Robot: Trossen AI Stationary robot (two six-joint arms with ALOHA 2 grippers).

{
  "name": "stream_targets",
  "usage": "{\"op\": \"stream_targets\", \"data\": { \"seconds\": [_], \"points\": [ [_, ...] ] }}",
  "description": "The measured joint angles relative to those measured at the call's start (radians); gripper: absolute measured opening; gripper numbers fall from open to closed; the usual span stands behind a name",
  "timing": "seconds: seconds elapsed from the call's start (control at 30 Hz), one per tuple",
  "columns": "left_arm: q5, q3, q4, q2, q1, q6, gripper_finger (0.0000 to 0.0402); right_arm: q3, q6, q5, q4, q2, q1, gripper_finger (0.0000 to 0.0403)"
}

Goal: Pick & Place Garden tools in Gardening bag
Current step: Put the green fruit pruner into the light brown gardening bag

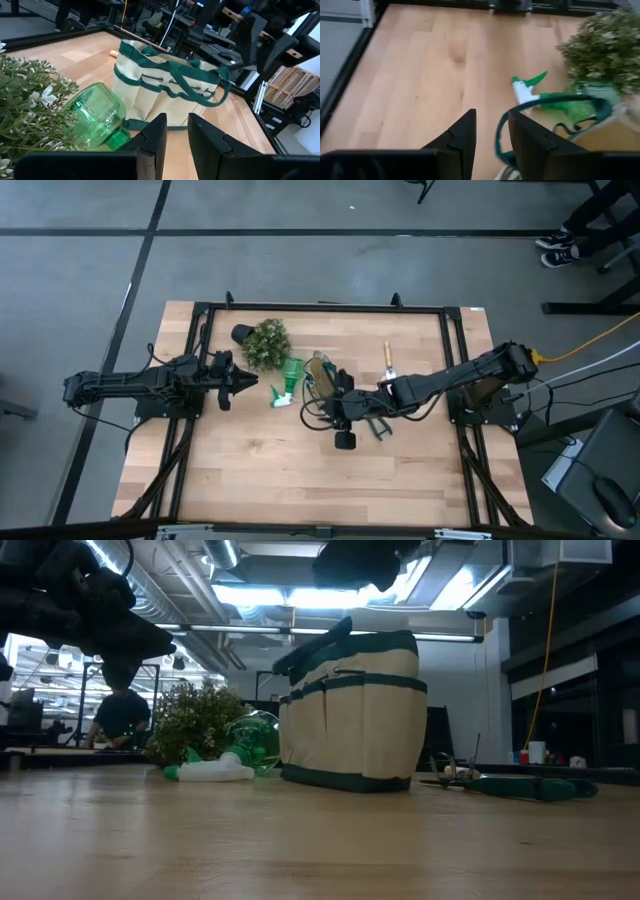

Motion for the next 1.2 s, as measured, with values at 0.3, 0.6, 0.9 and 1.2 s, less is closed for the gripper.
{"op": "stream_targets", "data": {
  "seconds": [0.3, 0.6, 0.9, 1.2],
  "points": [
    [0.000, 0.000, 0.000, 0.000, 0.000, 0.000, 0.0072, 0.056, 0.123, -0.115, -0.114, -0.059, 0.006, 0.0116],
    [0.000, 0.000, 0.000, 0.000, 0.000, 0.000, 0.0072, 0.057, 0.326, -0.185, -0.505, -0.186, 0.030, 0.0117],
    [0.000, 0.000, 0.000, 0.000, 0.000, 0.000, 0.0072, 0.038, 0.552, -0.173, -0.829, -0.235, 0.070, 0.0117],
    [0.000, 0.000, 0.000, 0.000, 0.000, 0.000, 0.0072, -0.151, 0.722, -0.161, -0.667, -0.235, 0.071, 0.0117]
  ]
}}
